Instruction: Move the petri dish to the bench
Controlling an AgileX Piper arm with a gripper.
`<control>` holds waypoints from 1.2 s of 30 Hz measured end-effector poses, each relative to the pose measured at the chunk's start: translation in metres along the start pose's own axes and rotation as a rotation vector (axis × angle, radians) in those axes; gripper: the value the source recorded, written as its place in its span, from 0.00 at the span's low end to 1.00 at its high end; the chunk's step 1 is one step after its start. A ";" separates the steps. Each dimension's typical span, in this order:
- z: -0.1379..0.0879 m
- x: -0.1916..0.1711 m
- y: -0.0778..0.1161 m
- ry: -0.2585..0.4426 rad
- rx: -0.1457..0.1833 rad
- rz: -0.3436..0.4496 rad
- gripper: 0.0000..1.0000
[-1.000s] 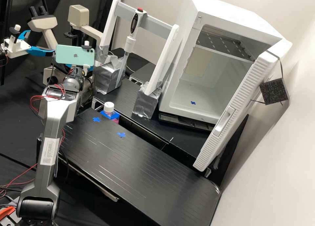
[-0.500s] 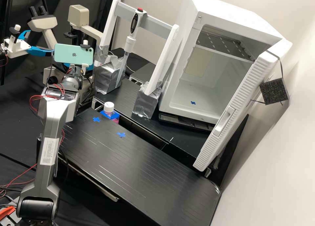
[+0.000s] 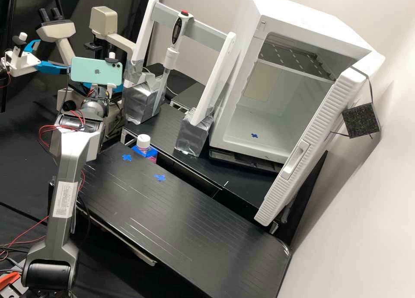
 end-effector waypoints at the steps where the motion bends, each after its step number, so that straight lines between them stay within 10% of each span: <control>1: 0.000 0.000 0.000 -0.001 0.003 -0.001 0.00; 36: 0.002 0.004 -0.007 0.005 0.016 -0.053 0.00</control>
